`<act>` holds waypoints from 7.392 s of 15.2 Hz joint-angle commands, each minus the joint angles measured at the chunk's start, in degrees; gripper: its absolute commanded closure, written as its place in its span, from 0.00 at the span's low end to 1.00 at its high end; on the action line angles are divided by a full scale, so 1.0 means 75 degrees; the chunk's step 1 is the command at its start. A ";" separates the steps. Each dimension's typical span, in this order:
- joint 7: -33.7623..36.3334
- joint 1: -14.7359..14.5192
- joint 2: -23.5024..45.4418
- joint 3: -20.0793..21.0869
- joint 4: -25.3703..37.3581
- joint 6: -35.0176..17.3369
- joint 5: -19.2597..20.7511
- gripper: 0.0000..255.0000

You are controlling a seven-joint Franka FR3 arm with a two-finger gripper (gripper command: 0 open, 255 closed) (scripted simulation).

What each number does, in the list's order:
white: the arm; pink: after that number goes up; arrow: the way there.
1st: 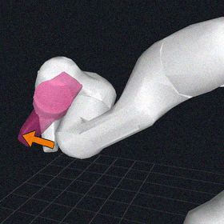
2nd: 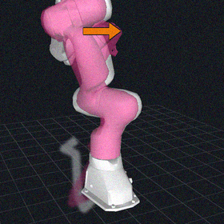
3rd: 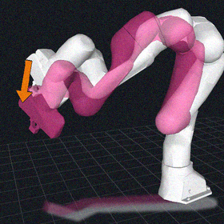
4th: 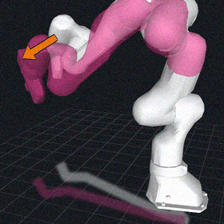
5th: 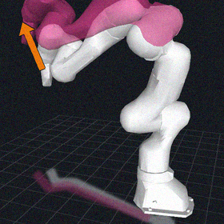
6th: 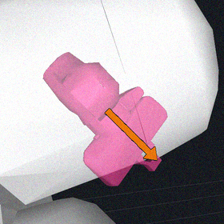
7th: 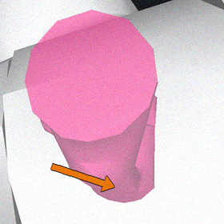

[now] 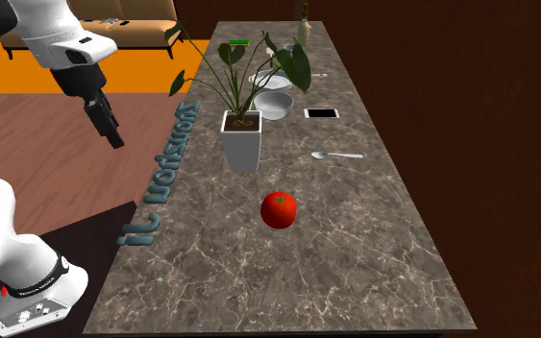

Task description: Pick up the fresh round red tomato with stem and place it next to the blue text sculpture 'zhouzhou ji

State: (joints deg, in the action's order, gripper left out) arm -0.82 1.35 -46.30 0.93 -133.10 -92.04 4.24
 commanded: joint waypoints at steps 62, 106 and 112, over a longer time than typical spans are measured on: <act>-1.1301 -0.1758 0.8292 -0.5593 0.3201 -0.4175 -0.6529 1.00; -0.6742 -0.3782 0.6196 -0.4707 0.3618 -0.4083 -0.3856 1.00; -0.5675 -0.4311 0.6323 -0.4189 0.3667 -0.4532 -0.3609 1.00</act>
State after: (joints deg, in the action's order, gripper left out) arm -45.01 -30.14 1.44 -31.28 -104.75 -124.82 -23.44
